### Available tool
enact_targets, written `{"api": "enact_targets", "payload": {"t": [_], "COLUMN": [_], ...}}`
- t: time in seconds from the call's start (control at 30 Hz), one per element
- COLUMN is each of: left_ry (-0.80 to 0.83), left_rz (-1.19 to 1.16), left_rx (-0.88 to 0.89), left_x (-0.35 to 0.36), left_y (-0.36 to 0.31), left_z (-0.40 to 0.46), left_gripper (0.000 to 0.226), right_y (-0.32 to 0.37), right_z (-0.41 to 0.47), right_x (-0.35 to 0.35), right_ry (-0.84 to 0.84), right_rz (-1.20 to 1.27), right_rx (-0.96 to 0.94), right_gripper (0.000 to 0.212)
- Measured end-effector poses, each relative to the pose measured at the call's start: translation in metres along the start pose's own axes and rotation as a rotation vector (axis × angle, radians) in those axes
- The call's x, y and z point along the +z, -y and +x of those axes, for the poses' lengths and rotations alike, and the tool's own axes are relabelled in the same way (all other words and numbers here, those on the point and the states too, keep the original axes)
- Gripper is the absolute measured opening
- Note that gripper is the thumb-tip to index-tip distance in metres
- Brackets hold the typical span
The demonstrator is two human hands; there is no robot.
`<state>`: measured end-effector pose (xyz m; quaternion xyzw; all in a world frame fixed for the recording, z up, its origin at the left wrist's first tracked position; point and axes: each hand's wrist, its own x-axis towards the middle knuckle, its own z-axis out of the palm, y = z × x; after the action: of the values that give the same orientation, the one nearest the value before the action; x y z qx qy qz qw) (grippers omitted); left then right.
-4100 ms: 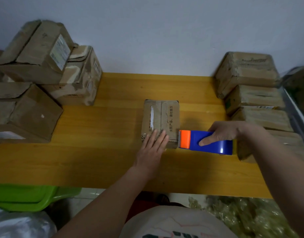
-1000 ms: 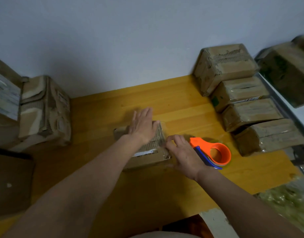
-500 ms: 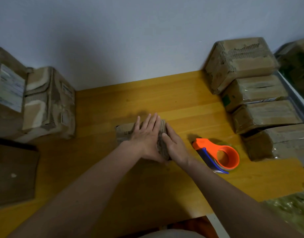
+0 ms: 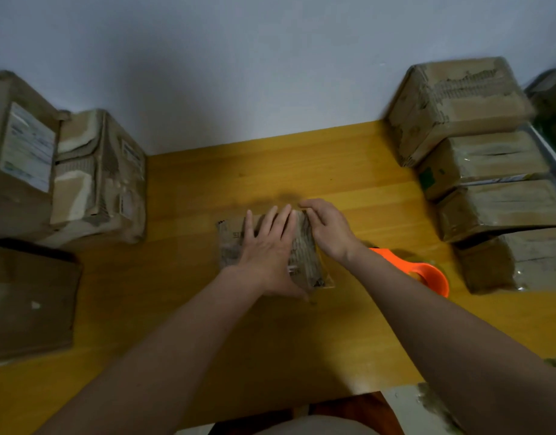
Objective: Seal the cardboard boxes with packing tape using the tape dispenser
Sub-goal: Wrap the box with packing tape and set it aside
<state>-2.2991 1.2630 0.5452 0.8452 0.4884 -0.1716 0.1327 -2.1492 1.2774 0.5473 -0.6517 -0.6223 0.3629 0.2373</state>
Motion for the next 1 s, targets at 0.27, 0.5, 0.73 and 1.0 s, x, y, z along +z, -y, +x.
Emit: {"api": "enact_targets", "payload": {"t": [0.27, 0.5, 0.73, 1.0], "left_ry": [-0.097, -0.091, -0.127, -0.132], "left_rz": [-0.067, -0.118, -0.163, -0.183], "left_rx": [-0.083, -0.134, -0.251, -0.385], "left_x": [0.009, 0.011, 0.011, 0.016], "left_y": [-0.005, -0.006, -0.020, -0.026], "left_z": [-0.003, -0.004, -0.005, -0.007], "left_gripper": [0.142, 0.142, 0.140, 0.147], "right_y": [0.005, -0.006, -0.006, -0.019], "right_z": [-0.014, -0.012, -0.064, -0.044], "right_x": [0.032, 0.018, 0.017, 0.002], "right_ry": [-0.085, 0.147, -0.025, 0.053], "right_rz": [0.158, 0.278, -0.080, 0.041], "right_rx": [0.191, 0.331, 0.060, 0.290], "right_gripper": [0.044, 0.034, 0.044, 0.048]}}
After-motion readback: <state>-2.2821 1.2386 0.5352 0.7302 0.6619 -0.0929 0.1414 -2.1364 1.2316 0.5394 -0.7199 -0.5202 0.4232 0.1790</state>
